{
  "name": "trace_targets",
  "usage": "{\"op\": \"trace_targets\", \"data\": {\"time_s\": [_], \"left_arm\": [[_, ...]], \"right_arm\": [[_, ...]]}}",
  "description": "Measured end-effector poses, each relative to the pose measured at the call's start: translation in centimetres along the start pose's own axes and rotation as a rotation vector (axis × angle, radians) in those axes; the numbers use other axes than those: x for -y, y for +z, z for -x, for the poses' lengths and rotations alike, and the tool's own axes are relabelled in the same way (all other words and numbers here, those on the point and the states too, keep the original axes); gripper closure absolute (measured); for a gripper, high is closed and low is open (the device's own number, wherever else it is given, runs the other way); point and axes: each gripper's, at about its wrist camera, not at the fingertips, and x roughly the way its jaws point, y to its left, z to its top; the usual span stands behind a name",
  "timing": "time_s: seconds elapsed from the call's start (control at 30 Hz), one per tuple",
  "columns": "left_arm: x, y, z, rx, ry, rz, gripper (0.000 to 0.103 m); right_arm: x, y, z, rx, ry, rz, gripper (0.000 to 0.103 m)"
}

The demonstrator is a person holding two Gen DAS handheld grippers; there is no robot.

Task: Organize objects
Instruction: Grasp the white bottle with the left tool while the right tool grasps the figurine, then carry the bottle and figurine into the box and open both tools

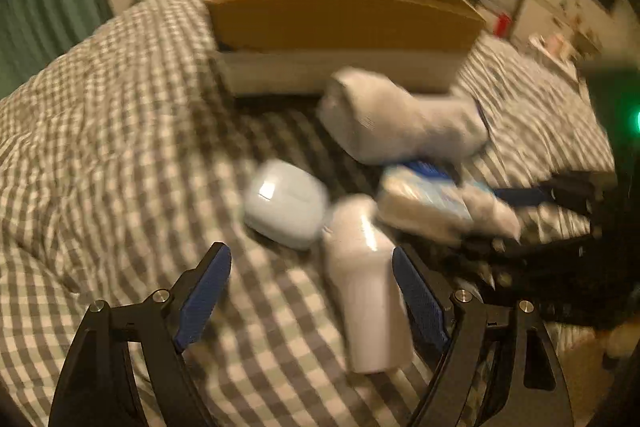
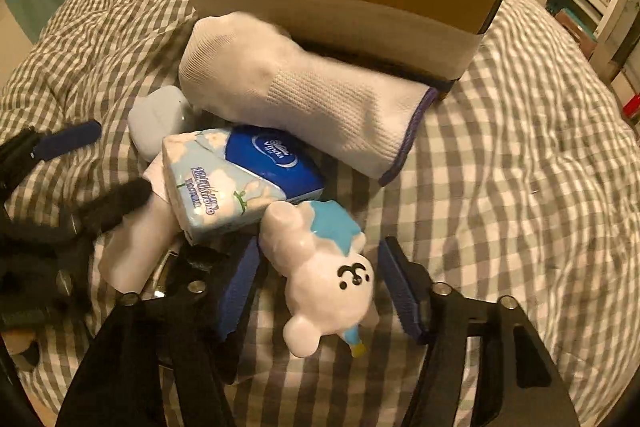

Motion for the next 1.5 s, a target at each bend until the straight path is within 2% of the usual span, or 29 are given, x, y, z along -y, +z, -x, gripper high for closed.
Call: {"op": "trace_targets", "data": {"time_s": [0.07,0.2,0.23,0.33,0.47,0.63,0.8,1.0,1.33,1.5], "left_arm": [[0.9,-0.5,-0.8,-0.033,0.01,-0.047,0.02],[1.5,-0.7,-2.1,-0.072,-0.005,-0.065,0.035],[1.5,-0.6,-2.2,-0.072,-0.015,-0.059,0.044],[1.7,-0.6,-2.1,-0.063,-0.042,-0.071,0.063],[1.9,-0.6,-1.6,-0.054,-0.033,-0.074,0.063],[1.5,-0.8,-0.5,-0.068,-0.034,-0.015,0.063],[2.2,-1.5,1.6,-0.046,-0.009,-0.033,0.063],[1.2,-1.0,4.9,0.008,0.016,-0.01,0.063],[-1.7,3.7,11.1,0.183,0.033,0.068,0.063],[-3.0,6.9,12.9,0.24,0.045,0.078,0.063]], "right_arm": [[-0.1,-0.1,0.1,-0.001,-0.005,0.006,0.047],[-0.1,-0.1,0.5,-0.001,-0.018,0.008,0.047],[0.0,-0.2,0.7,0.004,-0.025,0.011,0.047],[0.2,-0.2,1.6,0.024,-0.033,0.013,0.047],[0.7,-0.2,2.5,0.043,-0.046,0.009,0.047],[1.1,-0.1,4.4,0.084,-0.057,0.007,0.047],[0.8,0.5,6.8,0.144,-0.082,0.003,0.047],[-0.7,1.2,9.7,0.217,-0.118,0.026,0.047],[-2.3,2.4,13.9,0.324,-0.124,0.052,0.047],[-2.3,4.0,17.4,0.412,-0.126,0.06,0.047]]}}
